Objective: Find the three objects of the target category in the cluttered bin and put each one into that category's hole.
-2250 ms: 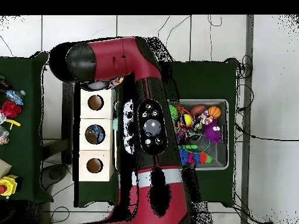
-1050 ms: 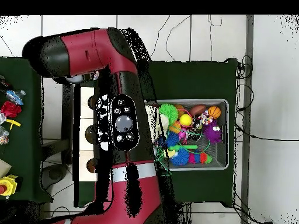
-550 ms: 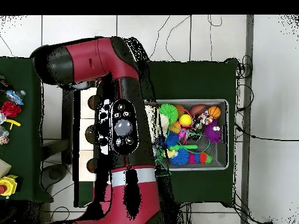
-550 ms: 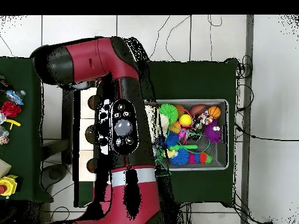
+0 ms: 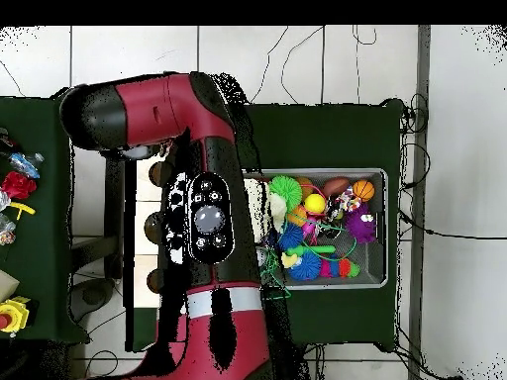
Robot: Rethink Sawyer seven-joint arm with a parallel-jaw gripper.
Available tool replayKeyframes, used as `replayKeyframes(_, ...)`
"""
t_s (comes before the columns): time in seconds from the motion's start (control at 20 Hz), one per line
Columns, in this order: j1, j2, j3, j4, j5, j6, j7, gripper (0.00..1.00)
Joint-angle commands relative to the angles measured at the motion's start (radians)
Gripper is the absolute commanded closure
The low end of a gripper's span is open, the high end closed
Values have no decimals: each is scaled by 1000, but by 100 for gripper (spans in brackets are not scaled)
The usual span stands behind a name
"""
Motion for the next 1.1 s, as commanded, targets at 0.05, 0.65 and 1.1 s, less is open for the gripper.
replayKeyframes(0.05,6,-6,-2,217,39,-94,242,100)
replayKeyframes(0.65,42,-62,-35,399,74,-232,252,100)
replayKeyframes(1.1,75,-86,-69,491,95,-312,262,100)
